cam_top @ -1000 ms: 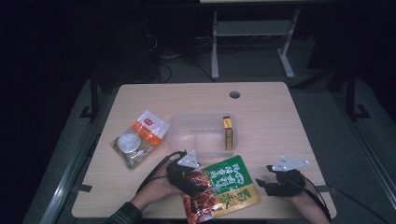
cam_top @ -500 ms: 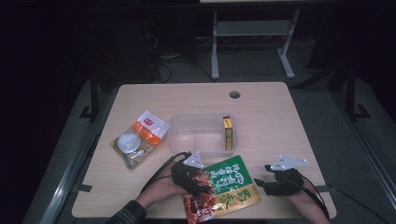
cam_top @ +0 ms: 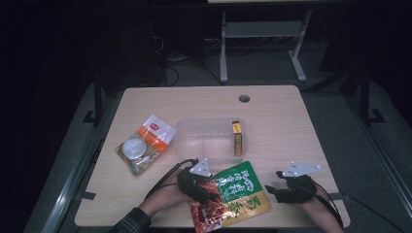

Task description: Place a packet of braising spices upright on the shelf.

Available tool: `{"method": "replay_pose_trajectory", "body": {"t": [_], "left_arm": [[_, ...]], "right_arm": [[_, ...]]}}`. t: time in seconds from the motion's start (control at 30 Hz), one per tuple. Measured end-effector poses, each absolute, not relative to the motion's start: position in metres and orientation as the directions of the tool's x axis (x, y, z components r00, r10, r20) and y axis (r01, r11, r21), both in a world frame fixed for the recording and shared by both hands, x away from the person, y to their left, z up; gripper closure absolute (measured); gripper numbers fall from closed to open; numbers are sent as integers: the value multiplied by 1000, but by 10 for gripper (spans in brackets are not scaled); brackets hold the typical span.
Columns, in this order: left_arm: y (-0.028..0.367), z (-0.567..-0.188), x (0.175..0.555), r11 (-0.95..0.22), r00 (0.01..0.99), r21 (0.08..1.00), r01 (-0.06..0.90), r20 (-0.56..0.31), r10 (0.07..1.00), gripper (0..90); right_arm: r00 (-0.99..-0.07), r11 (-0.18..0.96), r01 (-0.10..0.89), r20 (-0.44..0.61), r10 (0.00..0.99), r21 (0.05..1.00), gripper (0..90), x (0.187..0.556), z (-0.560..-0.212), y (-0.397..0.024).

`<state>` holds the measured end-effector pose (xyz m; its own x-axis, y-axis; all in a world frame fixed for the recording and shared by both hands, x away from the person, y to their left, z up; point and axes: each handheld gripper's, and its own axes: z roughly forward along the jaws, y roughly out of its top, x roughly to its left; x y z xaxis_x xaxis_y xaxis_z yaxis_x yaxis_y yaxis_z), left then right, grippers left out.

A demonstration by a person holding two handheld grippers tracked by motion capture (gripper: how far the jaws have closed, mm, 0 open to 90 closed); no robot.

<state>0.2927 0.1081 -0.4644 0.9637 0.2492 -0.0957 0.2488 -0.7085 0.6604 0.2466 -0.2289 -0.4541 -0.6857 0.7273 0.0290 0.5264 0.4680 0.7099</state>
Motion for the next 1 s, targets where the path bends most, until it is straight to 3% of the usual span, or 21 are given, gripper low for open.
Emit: {"method": "replay_pose_trajectory", "body": {"t": [0.5,0.77,1.0], "left_arm": [[99,-455,290,-770,969,595,230,-65,239,790],[97,-453,287,-792,974,577,197,-22,226,880],[104,-452,290,-728,962,635,259,-105,251,895]], "right_arm": [[-678,458,525,27,735,718,329,247,-453,-232],[-676,454,525,29,736,720,329,247,-453,-232],[-670,445,528,34,741,723,329,246,-452,-233]]}}
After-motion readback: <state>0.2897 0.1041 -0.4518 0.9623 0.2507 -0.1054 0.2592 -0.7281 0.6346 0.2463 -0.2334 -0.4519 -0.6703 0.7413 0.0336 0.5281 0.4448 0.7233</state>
